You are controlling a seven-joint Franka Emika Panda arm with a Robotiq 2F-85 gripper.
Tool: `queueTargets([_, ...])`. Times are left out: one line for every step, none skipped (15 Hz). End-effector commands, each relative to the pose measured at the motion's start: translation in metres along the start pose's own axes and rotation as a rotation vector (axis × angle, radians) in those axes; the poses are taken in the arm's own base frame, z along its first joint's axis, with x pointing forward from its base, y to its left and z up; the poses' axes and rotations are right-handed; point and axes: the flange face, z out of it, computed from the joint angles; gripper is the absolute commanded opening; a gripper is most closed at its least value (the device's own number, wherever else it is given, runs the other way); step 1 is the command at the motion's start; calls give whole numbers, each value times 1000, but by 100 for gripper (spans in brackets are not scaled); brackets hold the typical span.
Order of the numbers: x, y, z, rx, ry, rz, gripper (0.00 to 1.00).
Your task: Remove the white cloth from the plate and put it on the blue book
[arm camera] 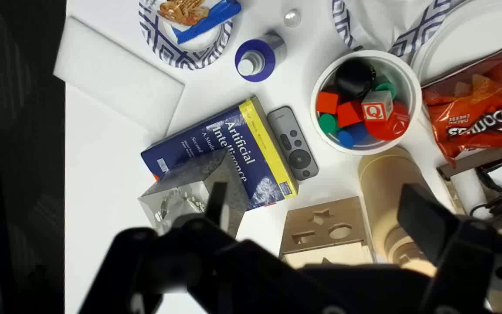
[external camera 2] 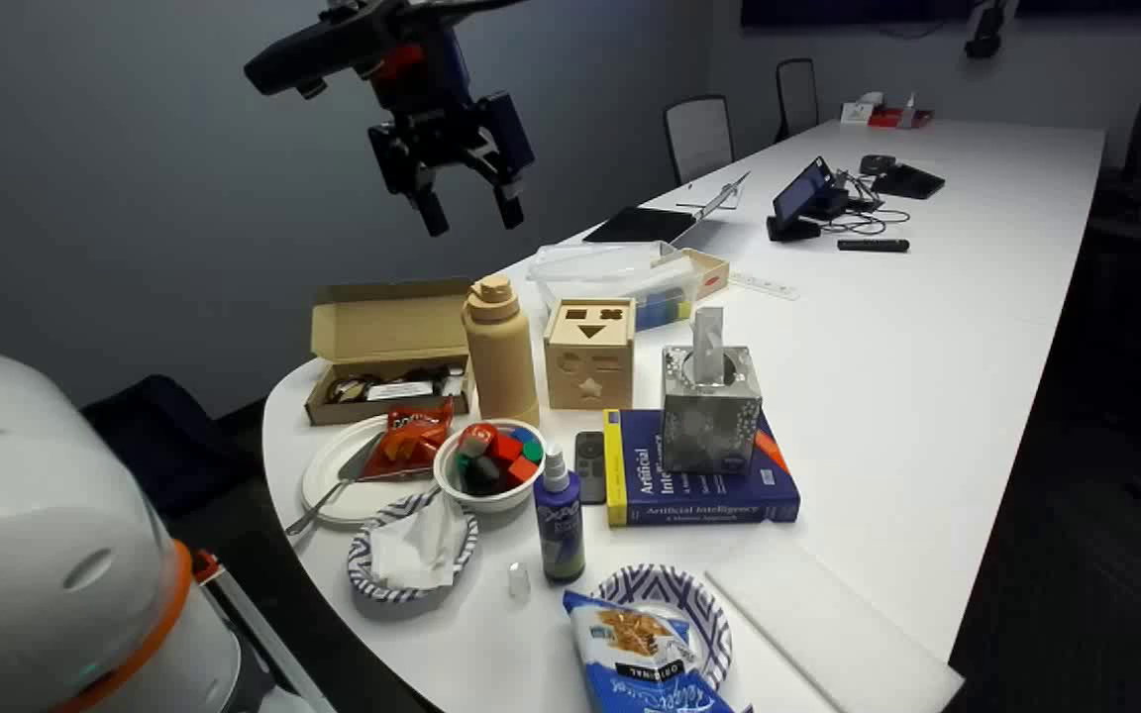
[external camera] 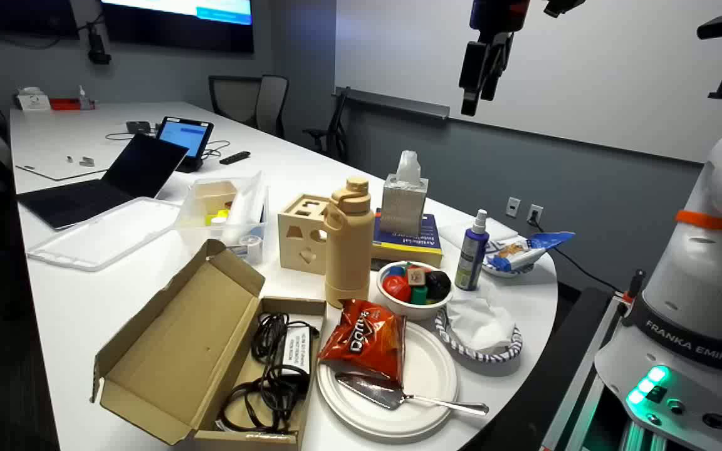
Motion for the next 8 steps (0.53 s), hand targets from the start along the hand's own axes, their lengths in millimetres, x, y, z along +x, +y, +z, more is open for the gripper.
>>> queueTargets([0, 0, -1, 0, -1, 0, 100])
queueTargets([0, 0, -1, 0, 0, 0, 100])
queueTargets([1, 0, 5, 10, -10, -5, 100])
queueTargets([3, -1, 18, 44, -20, -19, 100])
queueTargets([2, -4, 30, 71, -33, -25, 100])
queueTargets([0, -9, 48, 123, -50, -46, 100])
queueTargets([-4, -15, 65, 167, -68, -58, 100])
queueTargets([-9, -22, 84, 220, -93, -69, 100])
